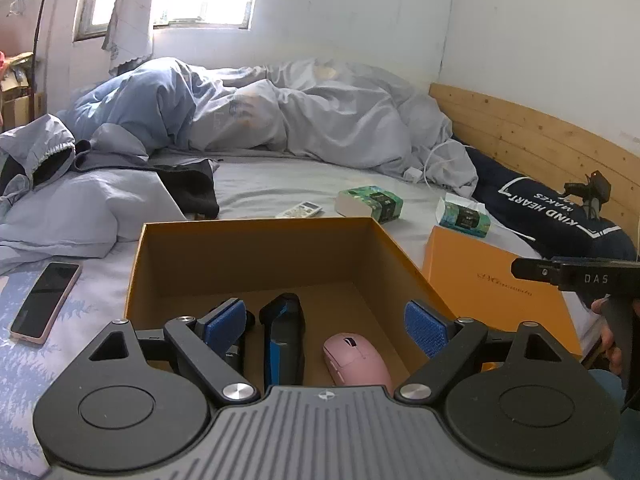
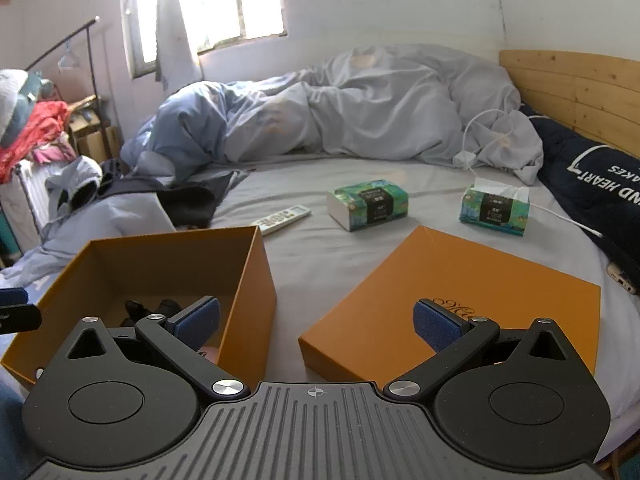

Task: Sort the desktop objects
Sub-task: 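Raise the left tool out of the orange box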

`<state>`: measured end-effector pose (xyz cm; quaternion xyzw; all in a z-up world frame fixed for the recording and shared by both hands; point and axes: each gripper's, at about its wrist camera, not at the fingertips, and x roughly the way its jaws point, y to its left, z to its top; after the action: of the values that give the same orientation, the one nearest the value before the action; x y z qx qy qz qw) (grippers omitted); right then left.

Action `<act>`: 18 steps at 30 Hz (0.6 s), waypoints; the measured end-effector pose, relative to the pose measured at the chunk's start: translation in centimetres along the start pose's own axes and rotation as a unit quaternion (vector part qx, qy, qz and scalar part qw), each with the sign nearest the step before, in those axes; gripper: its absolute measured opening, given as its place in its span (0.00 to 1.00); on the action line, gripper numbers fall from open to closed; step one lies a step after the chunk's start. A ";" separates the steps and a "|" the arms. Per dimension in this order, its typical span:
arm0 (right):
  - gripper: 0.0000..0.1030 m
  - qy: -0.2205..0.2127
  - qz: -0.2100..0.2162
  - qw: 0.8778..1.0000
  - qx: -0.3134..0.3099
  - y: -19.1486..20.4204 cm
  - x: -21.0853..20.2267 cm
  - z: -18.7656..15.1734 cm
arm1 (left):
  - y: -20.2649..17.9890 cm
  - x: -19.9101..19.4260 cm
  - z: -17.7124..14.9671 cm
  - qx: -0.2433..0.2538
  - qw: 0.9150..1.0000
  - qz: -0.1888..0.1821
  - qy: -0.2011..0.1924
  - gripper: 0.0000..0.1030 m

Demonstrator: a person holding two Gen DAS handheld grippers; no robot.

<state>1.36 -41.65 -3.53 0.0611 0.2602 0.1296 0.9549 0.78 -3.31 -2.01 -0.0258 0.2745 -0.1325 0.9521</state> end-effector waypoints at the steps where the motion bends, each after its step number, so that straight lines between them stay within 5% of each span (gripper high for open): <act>1: 1.00 0.001 0.000 1.000 0.000 0.0 0.0 0.0 | 0.0 0.0 0.0 0.000 1.000 0.000 0.000 0.89; 18: 1.00 0.006 0.001 1.000 -0.002 -0.1 0.3 -0.2 | -0.1 0.3 0.0 0.001 1.000 0.000 0.008 0.89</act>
<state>1.57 -41.67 -3.85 0.0590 0.2661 0.1314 0.9531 0.99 -3.49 -2.17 -0.0240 0.2817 -0.1326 0.9500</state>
